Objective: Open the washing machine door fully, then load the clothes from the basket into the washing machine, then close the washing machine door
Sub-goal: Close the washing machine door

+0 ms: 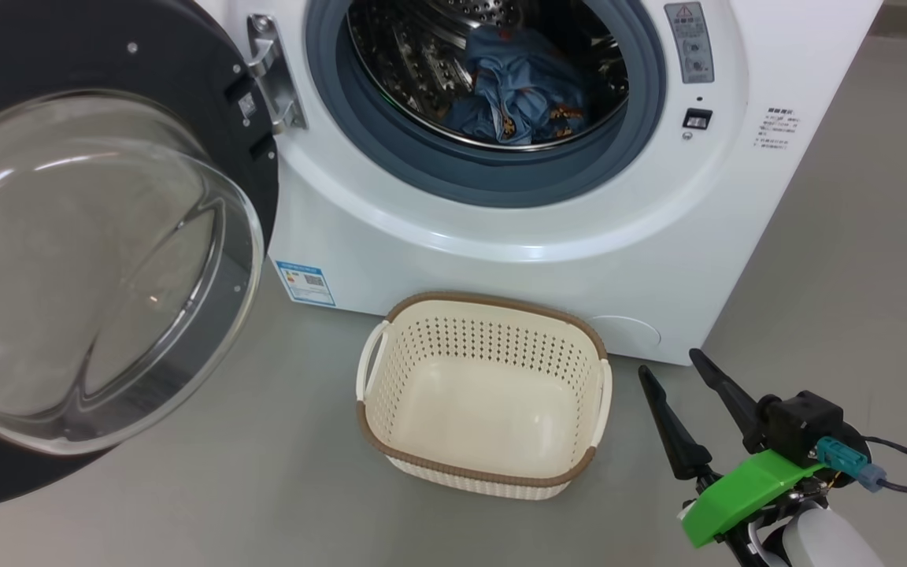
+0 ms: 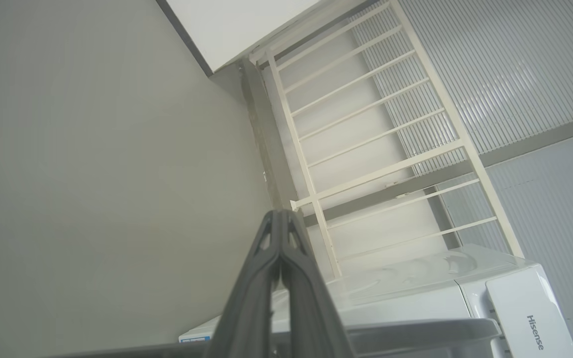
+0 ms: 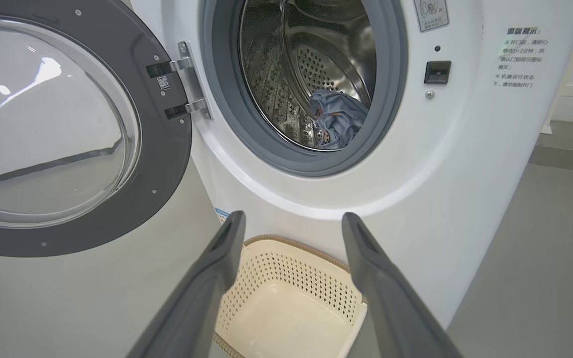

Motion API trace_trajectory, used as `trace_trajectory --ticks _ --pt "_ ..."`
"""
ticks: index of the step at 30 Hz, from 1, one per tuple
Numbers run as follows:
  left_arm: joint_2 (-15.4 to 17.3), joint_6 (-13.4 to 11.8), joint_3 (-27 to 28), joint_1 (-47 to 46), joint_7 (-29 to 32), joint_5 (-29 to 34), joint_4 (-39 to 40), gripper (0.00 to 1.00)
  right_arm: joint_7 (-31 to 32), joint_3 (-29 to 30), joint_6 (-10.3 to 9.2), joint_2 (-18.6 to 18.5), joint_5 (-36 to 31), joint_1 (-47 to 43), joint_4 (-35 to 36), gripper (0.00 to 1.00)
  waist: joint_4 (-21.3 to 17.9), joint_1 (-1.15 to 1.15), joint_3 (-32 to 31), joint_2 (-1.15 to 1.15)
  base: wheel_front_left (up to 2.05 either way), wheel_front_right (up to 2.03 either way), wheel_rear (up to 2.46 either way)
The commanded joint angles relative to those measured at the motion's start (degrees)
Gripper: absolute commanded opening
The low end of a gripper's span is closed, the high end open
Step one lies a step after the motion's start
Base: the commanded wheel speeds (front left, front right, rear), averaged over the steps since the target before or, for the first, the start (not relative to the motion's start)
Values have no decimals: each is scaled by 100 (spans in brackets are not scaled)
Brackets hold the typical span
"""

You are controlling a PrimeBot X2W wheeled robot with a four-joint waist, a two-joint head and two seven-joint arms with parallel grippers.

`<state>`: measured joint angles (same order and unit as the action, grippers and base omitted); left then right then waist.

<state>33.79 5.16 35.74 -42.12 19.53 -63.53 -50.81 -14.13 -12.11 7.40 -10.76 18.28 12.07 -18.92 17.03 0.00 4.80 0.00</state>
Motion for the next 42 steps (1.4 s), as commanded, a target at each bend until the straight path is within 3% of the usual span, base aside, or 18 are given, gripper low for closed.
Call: trace_trajectory --ticks 1,11,23,31,42 --pt "479 62 103 -182 58 -125 -23 0 28 -116 9 -14 -37 188 192 100 -38 0 70 0 0 0 0" --pt "715 172 147 -353 217 -298 -953 0 177 -105 9 -62 -121 263 342 100 -151 0 311 0 0 0 0" --pt "779 227 -160 -370 920 -327 -1291 0 231 -80 9 -32 -170 242 359 100 -159 0 282 0 0 0 0" --pt "663 231 -510 -26 1860 -497 -817 0 168 -113 9 49 -107 137 256 100 -113 0 24 0 0 0 0" --pt "389 232 -879 832 3140 -1013 415 0 28 -99 9 201 42 -30 40 100 28 0 -327 0 0 0 0"
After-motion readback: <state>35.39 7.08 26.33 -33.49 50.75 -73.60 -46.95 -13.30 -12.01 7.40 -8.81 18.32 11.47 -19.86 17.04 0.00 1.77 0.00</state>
